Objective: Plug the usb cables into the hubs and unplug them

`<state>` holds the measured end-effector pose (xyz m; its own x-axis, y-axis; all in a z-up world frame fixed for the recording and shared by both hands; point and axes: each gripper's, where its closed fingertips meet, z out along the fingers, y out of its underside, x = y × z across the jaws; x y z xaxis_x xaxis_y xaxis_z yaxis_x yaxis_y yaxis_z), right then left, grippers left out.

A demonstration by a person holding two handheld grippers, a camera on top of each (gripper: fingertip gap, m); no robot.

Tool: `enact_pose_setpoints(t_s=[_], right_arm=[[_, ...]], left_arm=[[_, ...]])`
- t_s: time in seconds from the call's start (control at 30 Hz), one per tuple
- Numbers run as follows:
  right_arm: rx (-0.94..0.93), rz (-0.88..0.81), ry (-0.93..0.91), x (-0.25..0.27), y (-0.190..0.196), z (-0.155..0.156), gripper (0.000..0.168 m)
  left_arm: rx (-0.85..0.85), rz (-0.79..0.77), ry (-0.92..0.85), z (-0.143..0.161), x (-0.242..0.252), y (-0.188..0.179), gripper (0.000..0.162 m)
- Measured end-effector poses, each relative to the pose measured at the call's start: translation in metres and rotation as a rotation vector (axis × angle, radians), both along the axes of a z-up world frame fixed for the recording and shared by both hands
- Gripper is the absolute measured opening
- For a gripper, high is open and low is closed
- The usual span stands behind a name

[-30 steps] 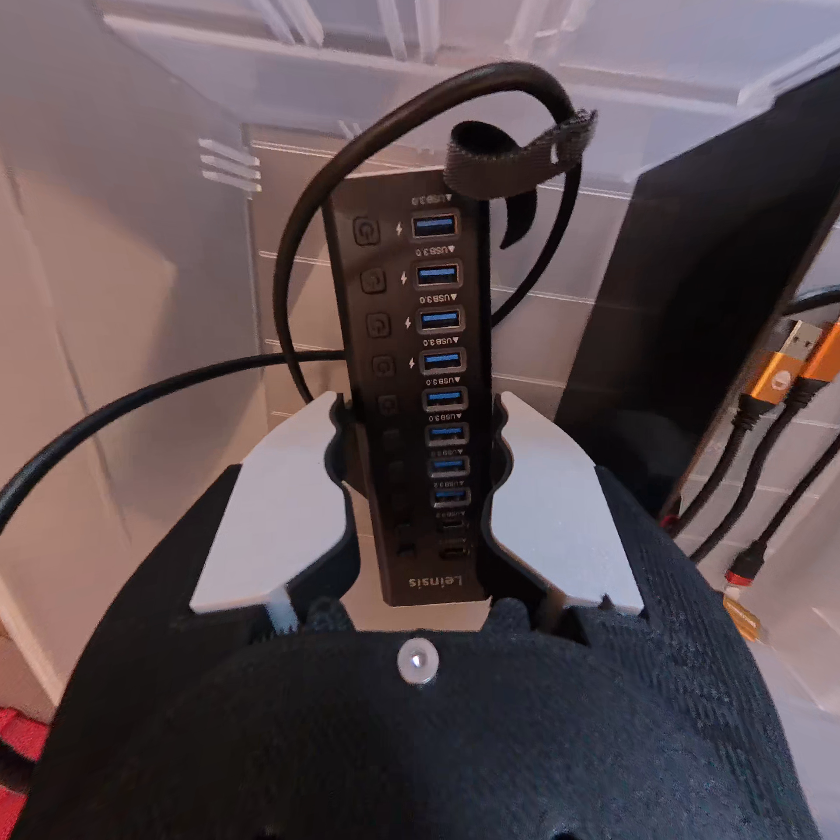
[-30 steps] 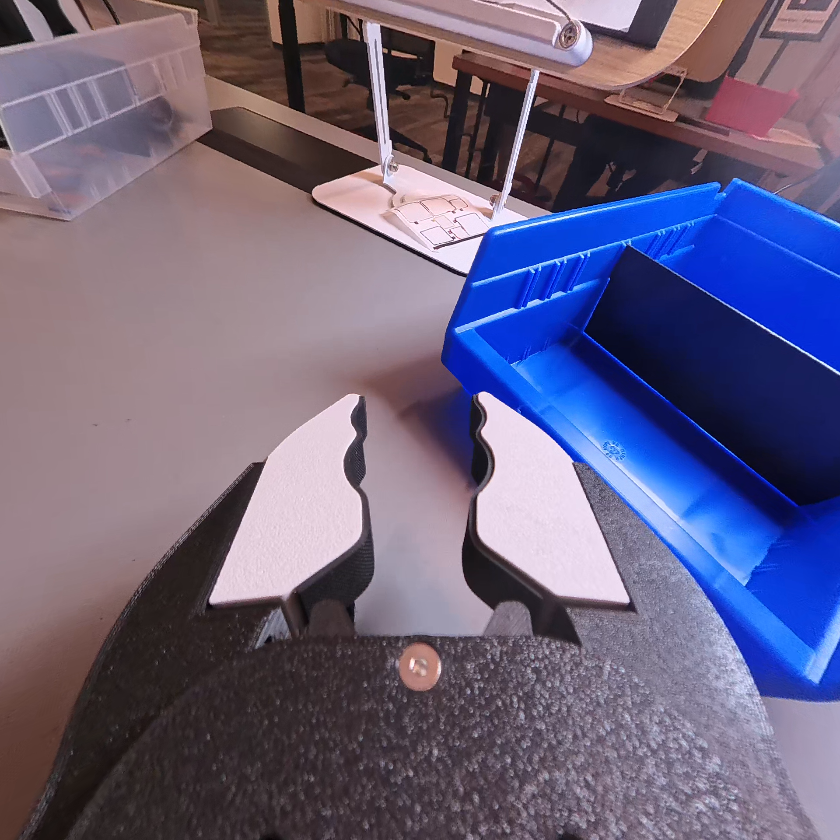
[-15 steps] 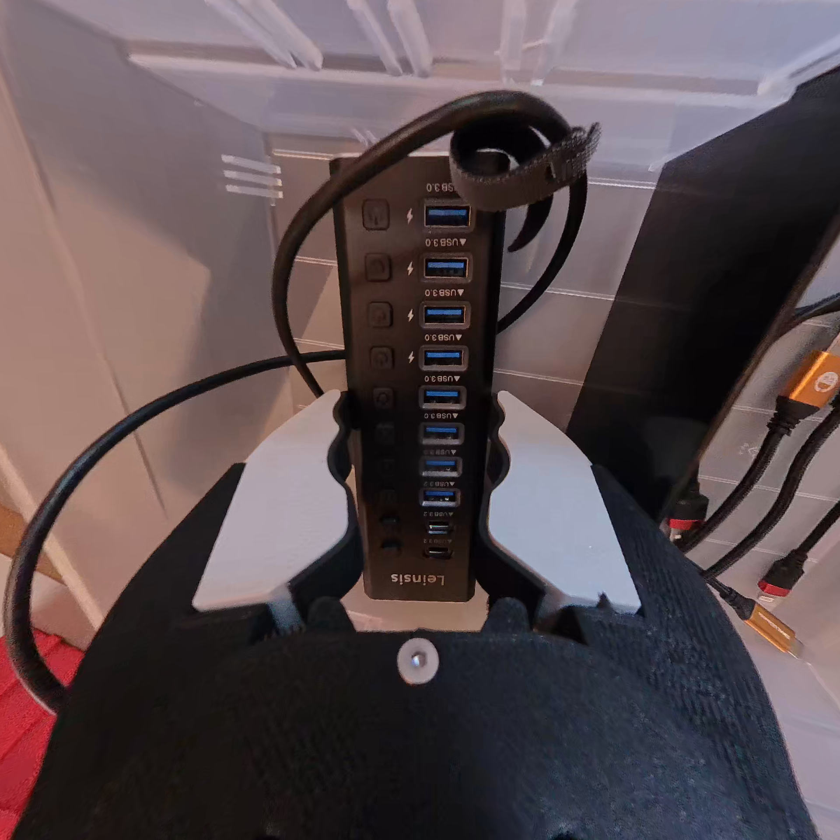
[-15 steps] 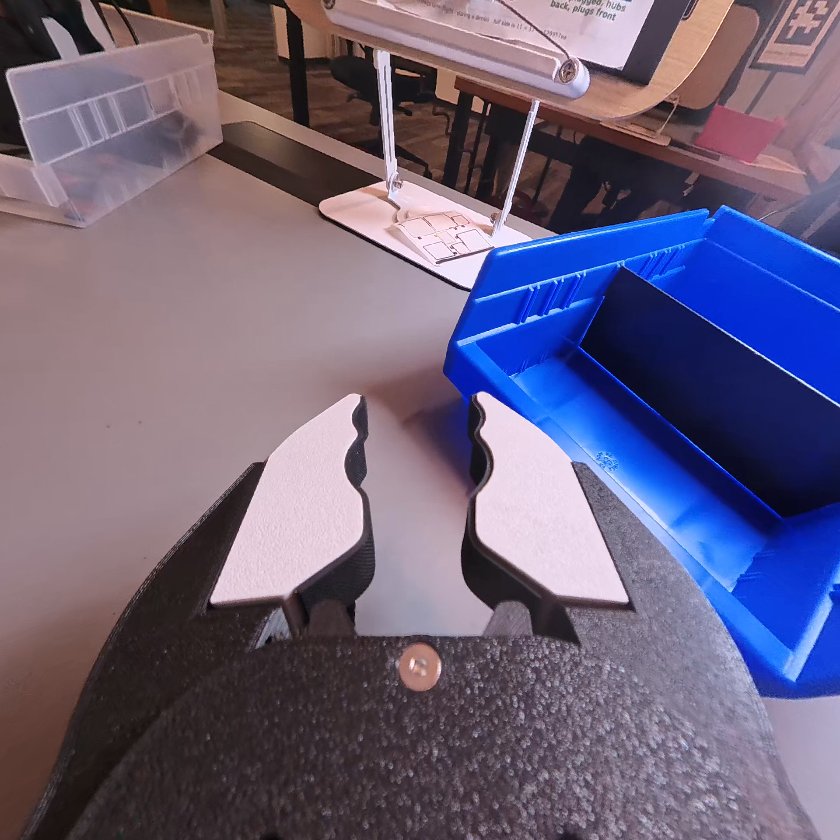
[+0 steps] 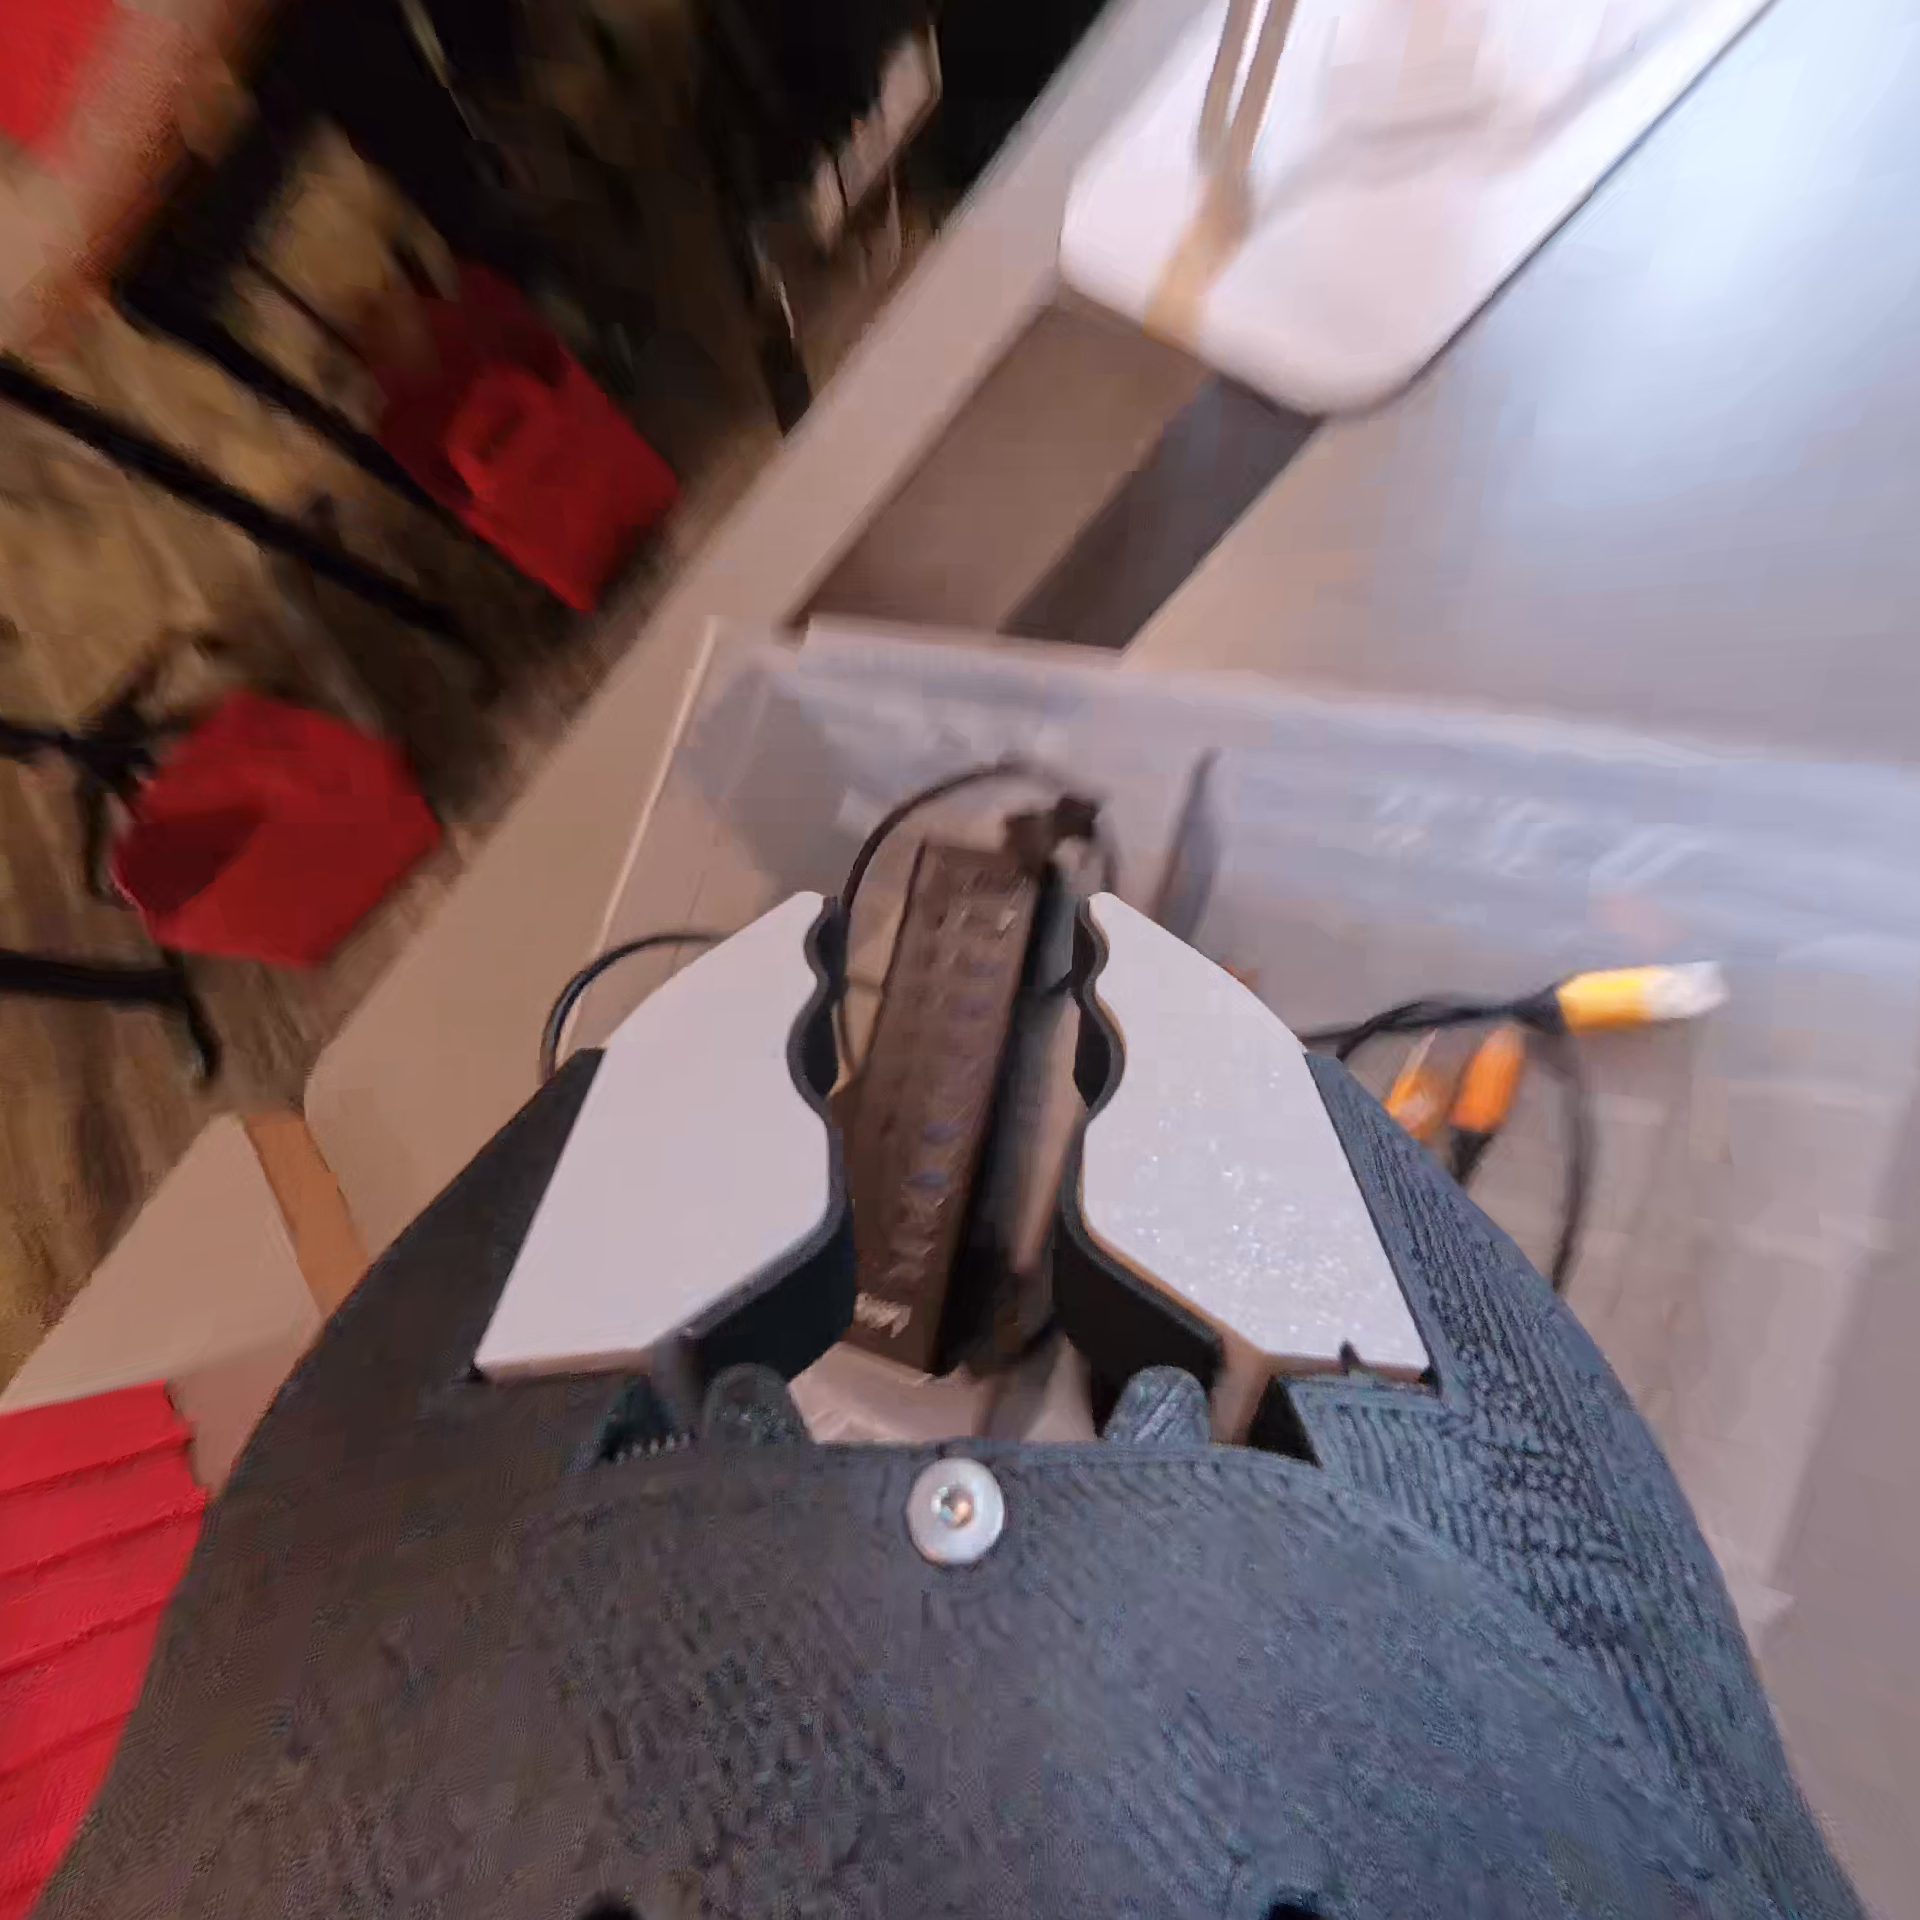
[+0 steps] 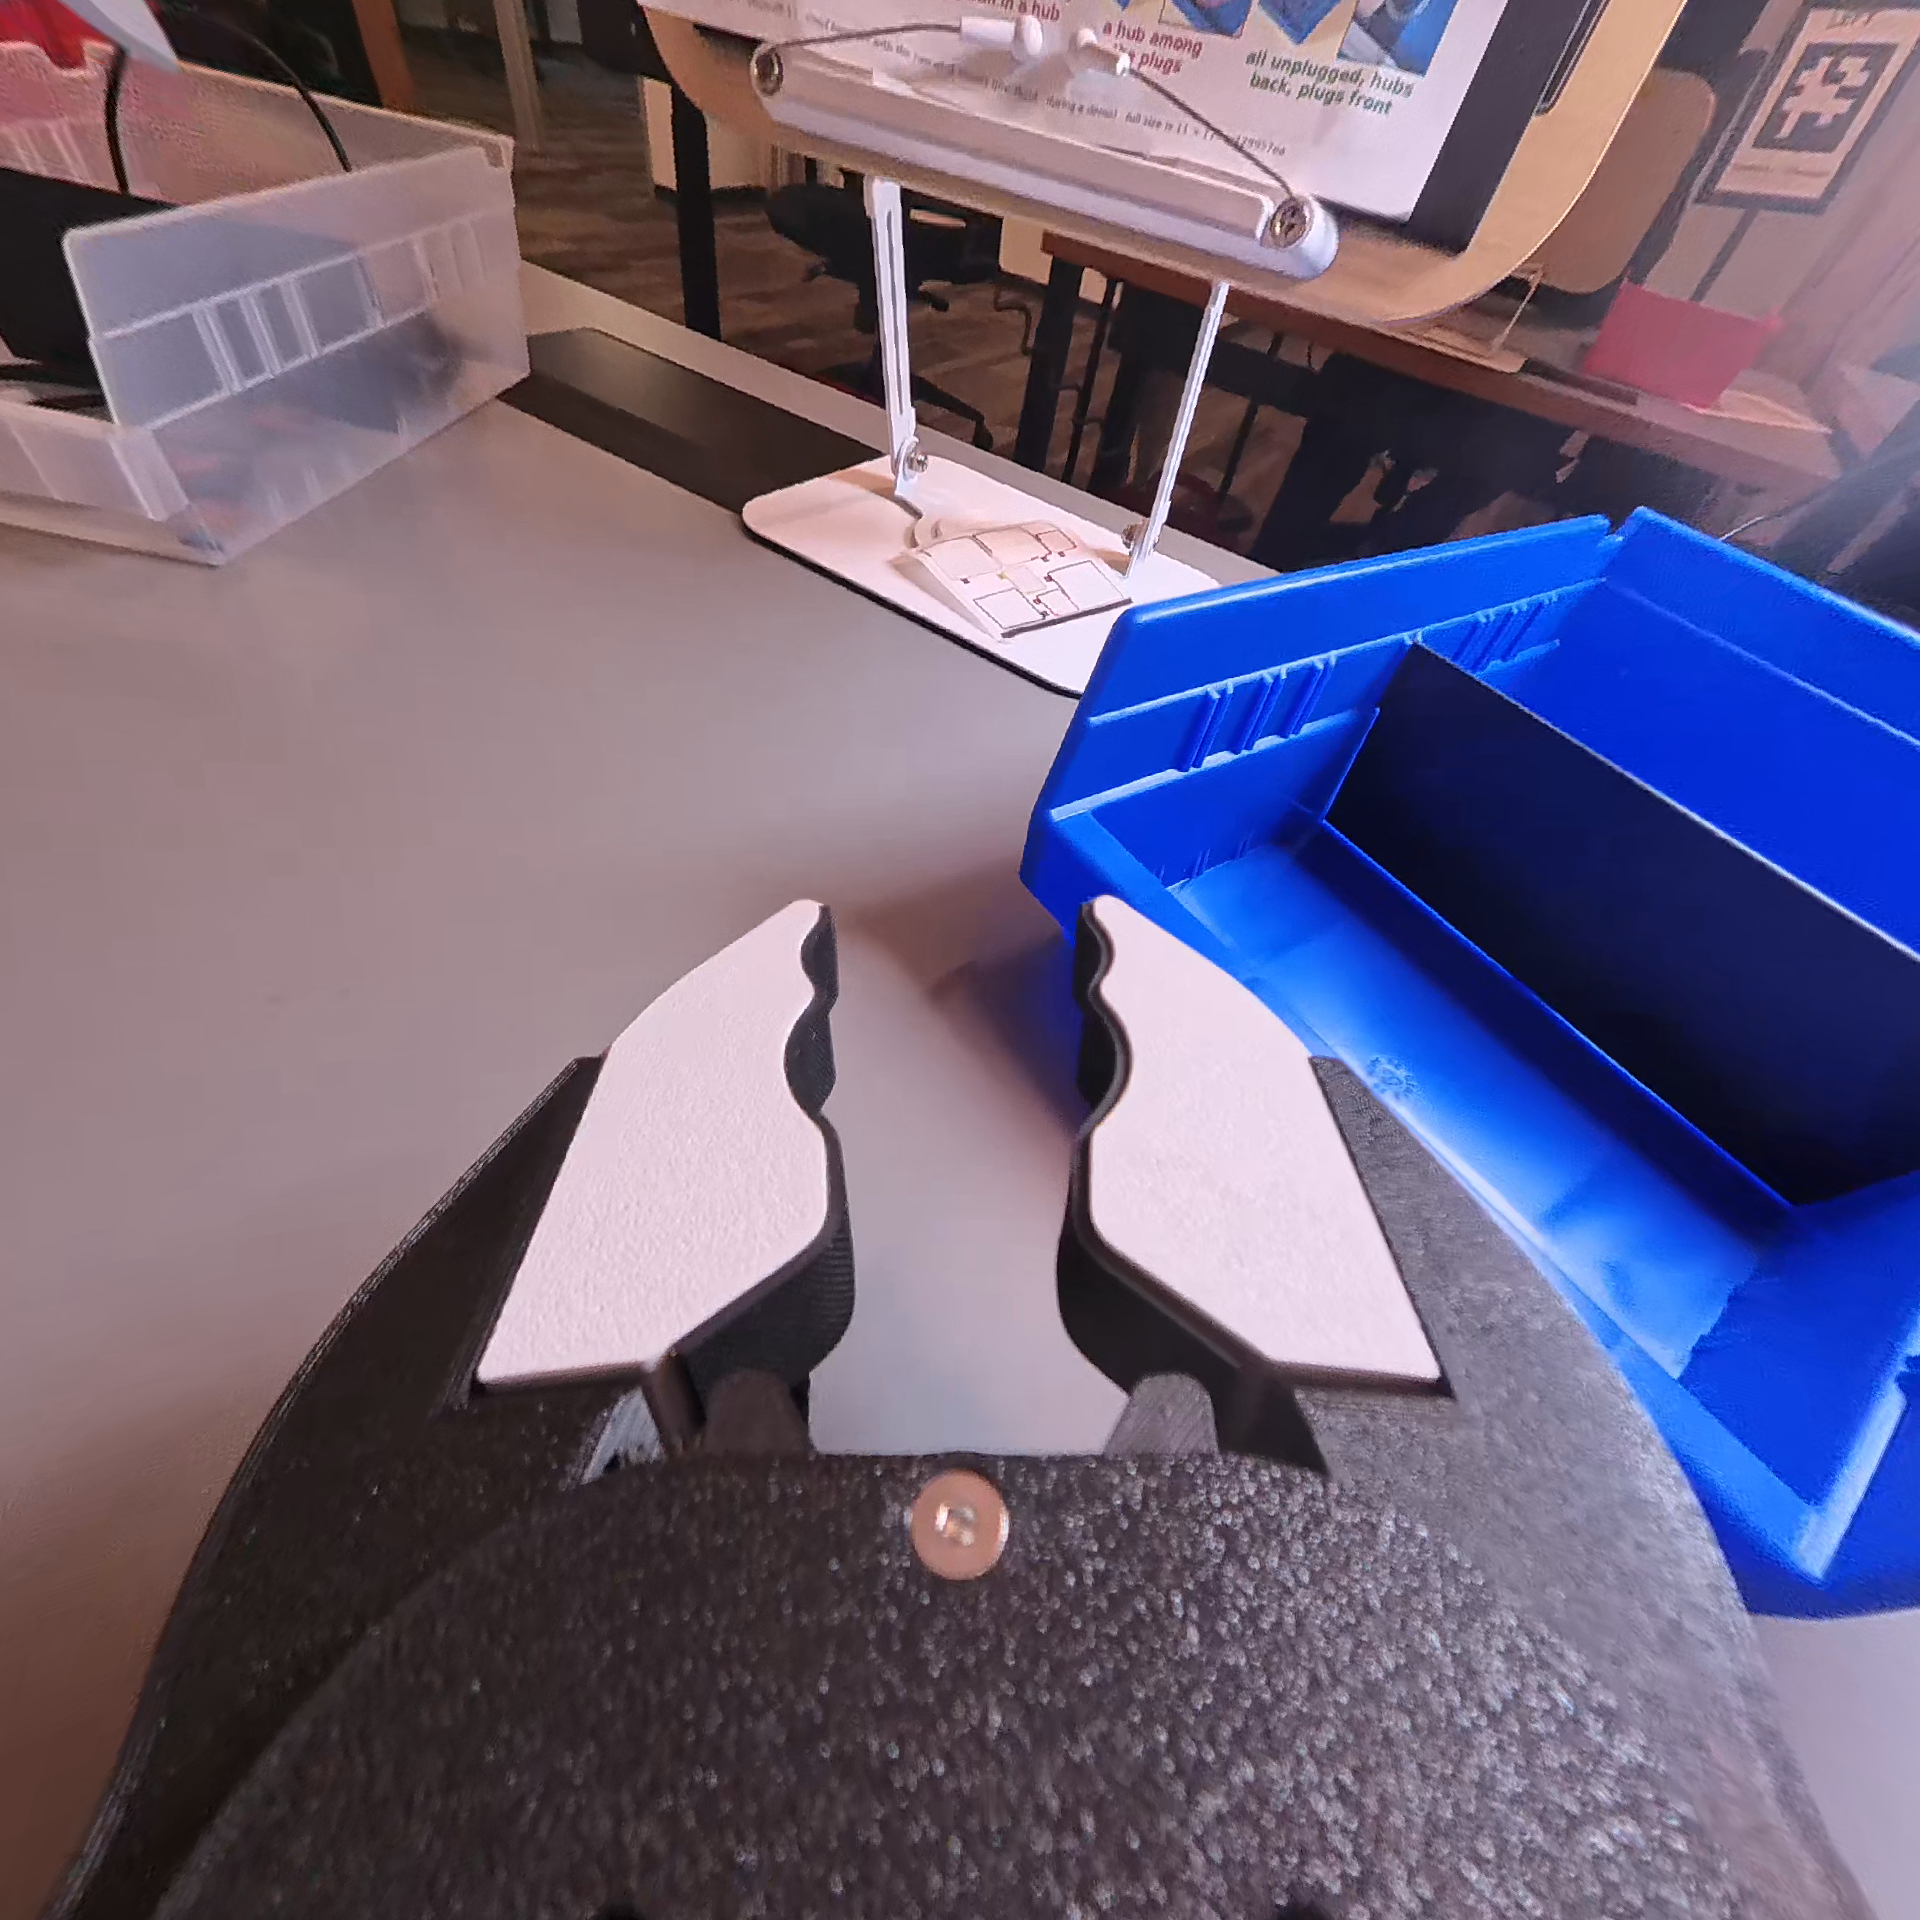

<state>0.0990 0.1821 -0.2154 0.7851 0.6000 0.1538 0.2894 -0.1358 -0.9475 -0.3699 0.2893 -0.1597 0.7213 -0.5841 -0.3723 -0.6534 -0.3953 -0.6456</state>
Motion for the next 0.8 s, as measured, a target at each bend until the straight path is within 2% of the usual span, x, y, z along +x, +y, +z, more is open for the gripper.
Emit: enact_pose_setpoints(t_s=[0.03, 0.1, 0.17, 0.3, 0.4, 0.5, 0.63, 0.8], right_arm=[[0.006, -0.006, 0.005, 0.001, 0.000, 0.002, 0.045], [0.016, -0.016, 0.015, 0.002, 0.001, 0.005, 0.046], [0.031, -0.029, 0.020, 0.003, 0.001, 0.008, 0.047], [0.065, -0.056, 0.002, 0.006, 0.002, 0.010, 0.047], [0.099, -0.086, -0.019, 0.009, 0.003, 0.011, 0.048], [0.142, -0.120, -0.051, 0.011, 0.004, 0.013, 0.048], [0.178, -0.170, -0.080, 0.010, 0.003, 0.019, 0.048], [0.132, -0.211, -0.066, 0.003, 0.000, 0.016, 0.049]], left_arm=[[0.101, -0.009, -0.061, 0.013, 0.019, -0.014, 0.041], [0.269, -0.007, -0.198, 0.029, 0.055, -0.049, 0.029], [0.368, 0.024, -0.341, 0.027, 0.086, -0.082, 0.025], [0.439, 0.050, -0.571, 0.011, 0.139, -0.135, 0.017], [0.452, 0.055, -0.741, 0.001, 0.170, -0.156, 0.016], [0.432, 0.008, -0.712, -0.010, 0.190, -0.162, 0.016], [0.429, -0.010, -0.692, -0.017, 0.194, -0.163, 0.015], [0.431, 0.065, -0.643, -0.028, 0.182, -0.153, 0.016]])
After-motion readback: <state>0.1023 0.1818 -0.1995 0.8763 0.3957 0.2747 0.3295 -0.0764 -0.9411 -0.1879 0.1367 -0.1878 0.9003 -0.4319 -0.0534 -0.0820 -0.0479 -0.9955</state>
